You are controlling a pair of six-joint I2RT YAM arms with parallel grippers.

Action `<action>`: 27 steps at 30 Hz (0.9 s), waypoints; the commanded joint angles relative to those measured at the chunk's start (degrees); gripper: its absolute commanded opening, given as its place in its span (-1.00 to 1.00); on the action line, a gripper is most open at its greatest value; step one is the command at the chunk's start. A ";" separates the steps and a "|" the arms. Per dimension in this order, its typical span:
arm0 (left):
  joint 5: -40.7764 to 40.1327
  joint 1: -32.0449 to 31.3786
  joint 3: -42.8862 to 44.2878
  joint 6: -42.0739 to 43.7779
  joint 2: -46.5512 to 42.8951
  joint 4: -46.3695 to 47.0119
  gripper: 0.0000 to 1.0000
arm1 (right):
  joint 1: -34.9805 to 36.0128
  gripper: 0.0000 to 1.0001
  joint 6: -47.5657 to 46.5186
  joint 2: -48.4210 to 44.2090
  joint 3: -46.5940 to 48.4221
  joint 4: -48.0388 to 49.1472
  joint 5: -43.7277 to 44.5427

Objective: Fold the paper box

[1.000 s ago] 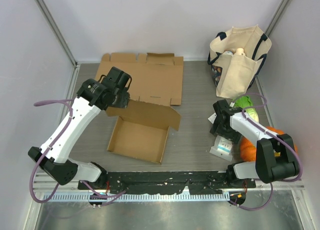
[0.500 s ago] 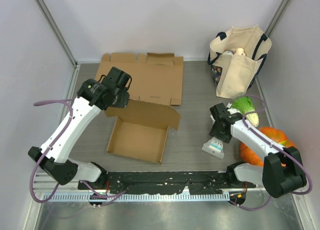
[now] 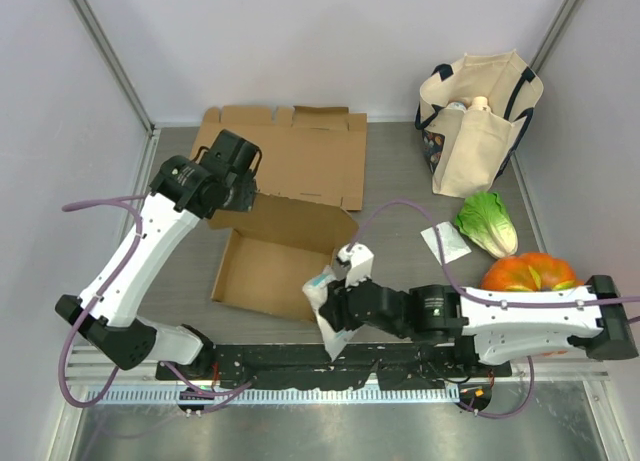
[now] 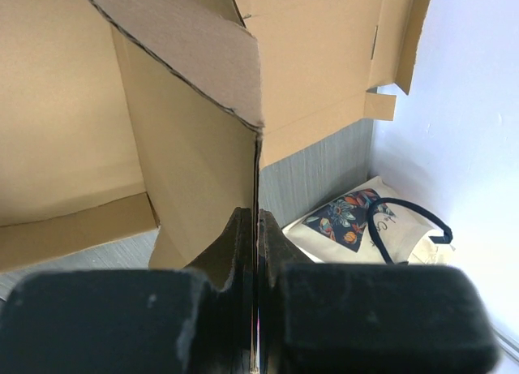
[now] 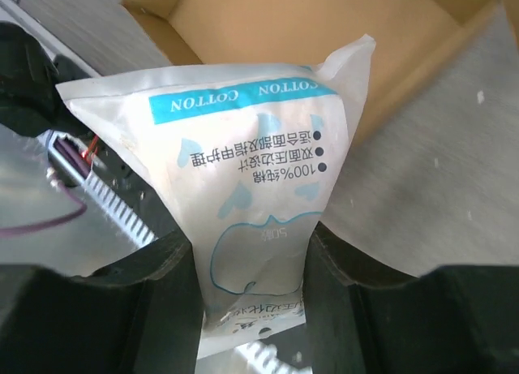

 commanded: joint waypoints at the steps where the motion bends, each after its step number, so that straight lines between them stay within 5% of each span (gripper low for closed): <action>1: -1.77 0.03 1.77 -22.03 -1.15 -12.99 -1.00 | -1.42 0.06 -16.52 8.96 2.21 23.31 7.48; 8: 0.25 0.03 -0.60 -23.97 -2.65 -13.87 -1.00 | -11.29 0.69 -31.57 18.31 4.34 41.17 1.06; 17: 1.13 0.03 -1.92 -22.04 -1.95 -12.11 -1.00 | -11.44 0.68 -33.17 -9.80 -8.76 23.20 5.38; 23: 1.05 0.03 -2.89 -21.68 -2.30 -10.97 -1.00 | -15.77 0.54 -33.44 -13.34 -10.52 22.74 -3.21; 25: 0.43 0.03 -2.80 -22.12 -2.56 -11.32 -1.00 | -13.85 0.38 -30.90 -12.73 -11.66 24.83 -10.58; 27: 0.34 0.03 -2.97 -22.12 -2.73 -10.97 -1.00 | -8.07 0.29 -29.20 -10.02 -13.50 31.94 -7.65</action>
